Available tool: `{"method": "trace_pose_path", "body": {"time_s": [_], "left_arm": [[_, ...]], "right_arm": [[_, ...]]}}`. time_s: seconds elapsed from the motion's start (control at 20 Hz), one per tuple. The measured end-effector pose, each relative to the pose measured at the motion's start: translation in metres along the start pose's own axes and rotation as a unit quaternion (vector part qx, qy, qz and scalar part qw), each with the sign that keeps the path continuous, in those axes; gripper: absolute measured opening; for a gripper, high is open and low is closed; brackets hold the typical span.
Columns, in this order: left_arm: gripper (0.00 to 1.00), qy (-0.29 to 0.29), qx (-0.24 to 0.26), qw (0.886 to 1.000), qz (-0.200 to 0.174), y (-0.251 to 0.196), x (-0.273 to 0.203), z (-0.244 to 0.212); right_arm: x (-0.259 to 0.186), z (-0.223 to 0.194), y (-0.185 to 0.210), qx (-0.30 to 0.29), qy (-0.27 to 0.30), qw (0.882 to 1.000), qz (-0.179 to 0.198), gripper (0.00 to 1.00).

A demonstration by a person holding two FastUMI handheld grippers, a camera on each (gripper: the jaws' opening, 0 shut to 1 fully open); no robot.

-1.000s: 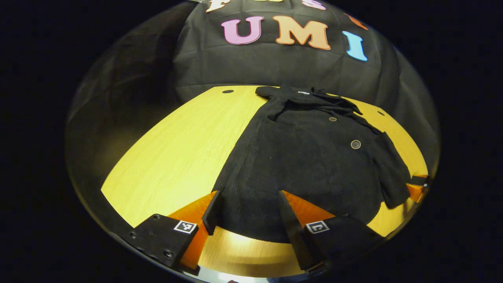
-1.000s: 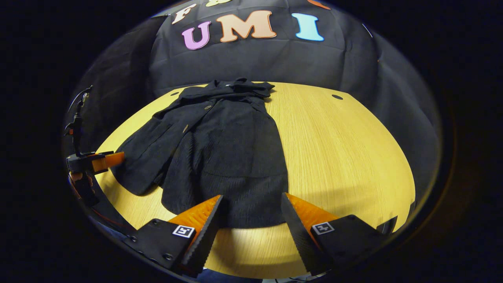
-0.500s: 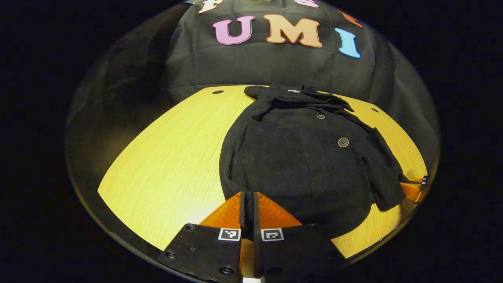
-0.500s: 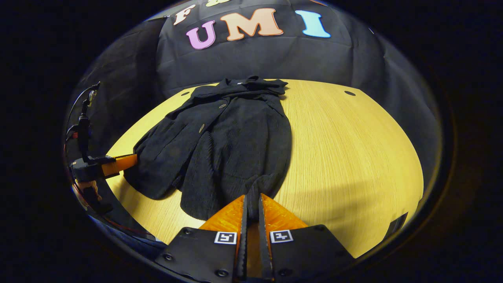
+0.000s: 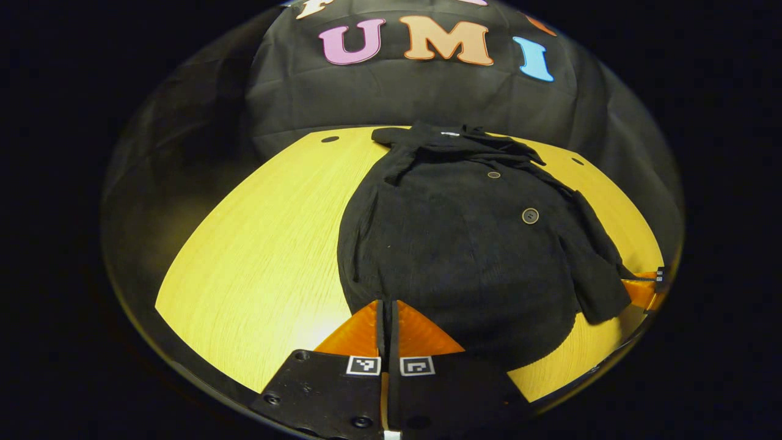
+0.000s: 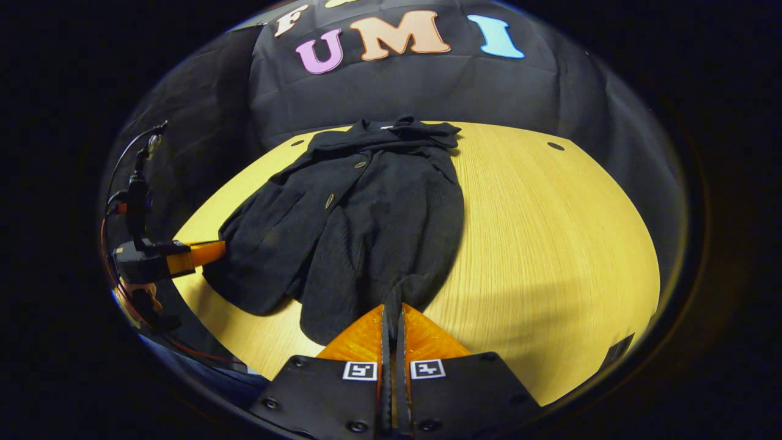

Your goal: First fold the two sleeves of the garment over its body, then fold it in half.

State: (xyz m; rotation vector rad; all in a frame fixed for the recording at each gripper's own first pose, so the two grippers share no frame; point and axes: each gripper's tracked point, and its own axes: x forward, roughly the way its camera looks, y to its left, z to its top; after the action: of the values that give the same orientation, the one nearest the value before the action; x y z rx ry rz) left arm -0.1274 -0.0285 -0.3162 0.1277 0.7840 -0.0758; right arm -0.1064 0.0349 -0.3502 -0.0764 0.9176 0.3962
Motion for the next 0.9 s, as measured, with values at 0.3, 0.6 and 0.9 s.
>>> {"method": "trace_pose_path", "body": {"time_s": [0.3, 0.6, 0.9], "left_arm": [[0.0, 0.006, -0.052, 0.999, -0.014, 0.012, -0.002, 0.017], [0.0, -0.034, -0.061, 0.997, -0.031, 0.015, -0.005, 0.067], [0.0, -0.093, -0.044, 0.993, -0.056, 0.013, 0.002, 0.132]], "right_arm": [[-0.013, 0.038, -0.001, 0.018, -0.042, 0.999, -0.017, 0.05], [-0.014, 0.079, -0.002, 0.009, -0.078, 0.996, -0.031, 0.05], [-0.013, 0.132, 0.0, -0.031, -0.11, 0.993, -0.039, 0.05]]}}
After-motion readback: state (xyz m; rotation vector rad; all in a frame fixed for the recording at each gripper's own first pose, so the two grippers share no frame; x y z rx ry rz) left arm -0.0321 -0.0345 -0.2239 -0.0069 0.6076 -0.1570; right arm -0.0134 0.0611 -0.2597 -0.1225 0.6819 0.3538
